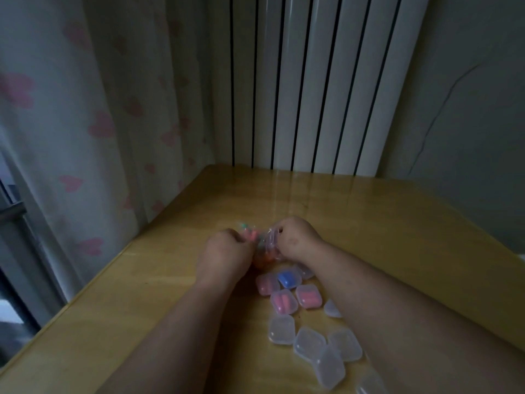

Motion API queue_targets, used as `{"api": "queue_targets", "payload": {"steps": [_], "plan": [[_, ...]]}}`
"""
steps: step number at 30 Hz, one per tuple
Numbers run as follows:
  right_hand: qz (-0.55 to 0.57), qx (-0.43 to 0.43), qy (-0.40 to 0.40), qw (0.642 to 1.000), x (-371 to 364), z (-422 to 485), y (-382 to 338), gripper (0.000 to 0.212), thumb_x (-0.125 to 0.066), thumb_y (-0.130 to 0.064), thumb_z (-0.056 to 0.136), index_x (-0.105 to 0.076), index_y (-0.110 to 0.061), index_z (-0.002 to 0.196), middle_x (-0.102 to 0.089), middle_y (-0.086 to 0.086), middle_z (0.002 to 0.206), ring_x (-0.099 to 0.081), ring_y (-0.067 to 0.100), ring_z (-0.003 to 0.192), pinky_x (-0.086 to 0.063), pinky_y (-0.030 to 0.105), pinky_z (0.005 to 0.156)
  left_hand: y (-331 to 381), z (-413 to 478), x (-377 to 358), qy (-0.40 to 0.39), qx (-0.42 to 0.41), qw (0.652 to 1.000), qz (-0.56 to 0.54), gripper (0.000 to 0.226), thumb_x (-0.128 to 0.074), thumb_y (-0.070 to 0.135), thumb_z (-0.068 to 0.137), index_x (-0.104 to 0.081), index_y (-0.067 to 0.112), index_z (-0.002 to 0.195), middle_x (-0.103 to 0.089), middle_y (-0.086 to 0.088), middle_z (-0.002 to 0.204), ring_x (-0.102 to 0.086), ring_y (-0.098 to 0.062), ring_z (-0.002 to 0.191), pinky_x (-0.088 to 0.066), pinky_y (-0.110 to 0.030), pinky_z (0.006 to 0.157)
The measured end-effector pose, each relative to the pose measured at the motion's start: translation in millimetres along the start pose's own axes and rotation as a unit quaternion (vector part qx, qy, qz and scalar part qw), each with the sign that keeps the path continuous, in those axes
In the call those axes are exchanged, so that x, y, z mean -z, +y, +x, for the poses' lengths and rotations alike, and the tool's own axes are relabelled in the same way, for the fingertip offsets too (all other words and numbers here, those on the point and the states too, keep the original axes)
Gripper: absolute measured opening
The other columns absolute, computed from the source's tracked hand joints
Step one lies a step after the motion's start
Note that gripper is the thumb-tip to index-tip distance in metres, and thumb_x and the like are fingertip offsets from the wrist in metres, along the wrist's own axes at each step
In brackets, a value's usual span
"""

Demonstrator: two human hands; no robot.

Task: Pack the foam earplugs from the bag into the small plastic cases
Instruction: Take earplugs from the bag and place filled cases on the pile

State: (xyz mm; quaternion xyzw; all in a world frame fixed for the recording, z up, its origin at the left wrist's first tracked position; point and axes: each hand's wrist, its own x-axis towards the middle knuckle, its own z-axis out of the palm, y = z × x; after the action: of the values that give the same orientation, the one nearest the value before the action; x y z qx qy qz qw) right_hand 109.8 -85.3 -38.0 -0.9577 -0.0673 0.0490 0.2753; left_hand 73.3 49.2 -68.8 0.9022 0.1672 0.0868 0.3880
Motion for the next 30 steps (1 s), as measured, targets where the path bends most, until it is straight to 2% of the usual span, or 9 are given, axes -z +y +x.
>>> {"api": "queue_targets", "payload": {"steps": [2, 5, 10, 16, 19, 21, 25, 27, 30], "plan": [[0.001, 0.001, 0.007, 1.000, 3.4, -1.5, 1.3, 0.030, -0.047, -0.010, 0.095, -0.063, -0.007, 0.120, -0.063, 0.015, 0.122, -0.058, 0.030, 0.115, -0.044, 0.030, 0.089, 1.7, 0.6, -0.3, -0.004, 0.000, 0.998, -0.069, 0.019, -0.062, 0.038, 0.087, -0.065, 0.019, 0.085, -0.068, -0.004, 0.084, -0.063, -0.025, 0.081, -0.050, -0.031, 0.070], [0.005, 0.003, 0.007, 1.000, 4.3, -2.7, 0.8, 0.032, -0.047, -0.007, 0.095, -0.062, -0.009, 0.123, -0.062, 0.013, 0.126, -0.056, 0.028, 0.118, -0.043, 0.029, 0.091, 3.1, 1.8, -0.8, 0.008, -0.001, 0.994, -0.113, 0.014, -0.064, 0.032, 0.088, -0.064, 0.019, 0.089, -0.065, -0.001, 0.078, -0.060, -0.017, 0.070, -0.041, -0.028, 0.057], [0.011, -0.004, 0.018, 1.000, 4.0, -0.7, -0.2, 0.033, -0.047, -0.006, 0.094, -0.063, -0.009, 0.123, -0.063, 0.012, 0.124, -0.058, 0.028, 0.116, -0.045, 0.030, 0.093, -1.6, 10.0, -5.0, 0.022, 0.029, 0.986, -0.161, 0.003, -0.062, 0.021, 0.087, -0.062, 0.018, 0.085, -0.068, -0.006, 0.084, -0.064, -0.024, 0.077, -0.051, -0.031, 0.064], [0.061, -0.011, 0.057, 0.996, -2.0, 0.0, 2.5, 0.025, -0.058, 0.000, 0.084, -0.076, -0.013, 0.096, -0.072, 0.007, 0.094, -0.069, 0.026, 0.090, -0.058, 0.039, 0.083, -3.7, 12.5, -7.5, 0.022, 0.019, 0.989, -0.146, 0.012, -0.057, 0.026, 0.088, -0.061, 0.022, 0.098, -0.068, -0.004, 0.087, -0.068, -0.025, 0.080, -0.059, -0.042, 0.077], [0.067, 0.002, 0.095, 0.993, 2.2, -4.1, 4.4, 0.022, -0.063, -0.003, 0.082, -0.073, -0.022, 0.087, -0.062, -0.007, 0.079, -0.063, 0.018, 0.080, -0.053, 0.028, 0.069, -3.9, 12.4, -8.3, 0.027, 0.015, 0.988, -0.150, 0.015, -0.060, 0.031, 0.088, -0.062, 0.021, 0.100, -0.068, -0.003, 0.085, -0.068, -0.024, 0.079, -0.060, -0.042, 0.077], [0.072, 0.020, 0.124, 0.989, 4.5, -3.7, 5.5, 0.017, -0.064, -0.009, 0.083, -0.072, -0.023, 0.089, -0.057, -0.009, 0.081, -0.058, 0.014, 0.081, -0.046, 0.022, 0.066, -3.5, 11.9, -8.1, 0.028, 0.011, 0.989, -0.146, 0.019, -0.063, 0.037, 0.088, -0.061, 0.021, 0.099, -0.067, -0.001, 0.084, -0.067, -0.023, 0.079, -0.058, -0.038, 0.075], [0.105, 0.043, 0.113, 0.987, 3.3, -5.0, 6.3, 0.027, -0.060, -0.006, 0.083, -0.057, -0.024, 0.062, -0.059, -0.010, 0.074, -0.057, 0.009, 0.074, -0.041, 0.018, 0.056, -3.3, 10.9, -8.3, 0.022, 0.006, 0.991, -0.133, 0.018, -0.063, 0.036, 0.088, -0.059, 0.022, 0.099, -0.064, 0.001, 0.079, -0.064, -0.020, 0.075, -0.047, -0.029, 0.062], [0.127, 0.051, 0.094, 0.986, 0.1, -6.3, 6.4, 0.023, -0.061, -0.001, 0.080, -0.057, -0.019, 0.066, -0.058, -0.010, 0.072, -0.055, 0.004, 0.068, -0.042, 0.015, 0.054, -3.5, 10.4, -8.5, 0.025, 0.003, 0.991, -0.128, 0.018, -0.064, 0.035, 0.088, -0.059, 0.021, 0.098, -0.064, 0.000, 0.078, -0.064, -0.022, 0.075, -0.046, -0.028, 0.062], [0.120, 0.057, 0.050, 0.990, -2.8, -6.3, 7.1, 0.017, -0.067, -0.009, 0.080, -0.066, -0.020, 0.093, -0.061, -0.007, 0.085, -0.059, 0.010, 0.077, -0.046, 0.021, 0.060, -4.3, 11.8, -9.2, 0.024, 0.002, 0.991, -0.129, 0.017, -0.064, 0.034, 0.088, -0.060, 0.021, 0.098, -0.067, -0.004, 0.082, -0.066, -0.025, 0.078, -0.049, -0.029, 0.064]]}}
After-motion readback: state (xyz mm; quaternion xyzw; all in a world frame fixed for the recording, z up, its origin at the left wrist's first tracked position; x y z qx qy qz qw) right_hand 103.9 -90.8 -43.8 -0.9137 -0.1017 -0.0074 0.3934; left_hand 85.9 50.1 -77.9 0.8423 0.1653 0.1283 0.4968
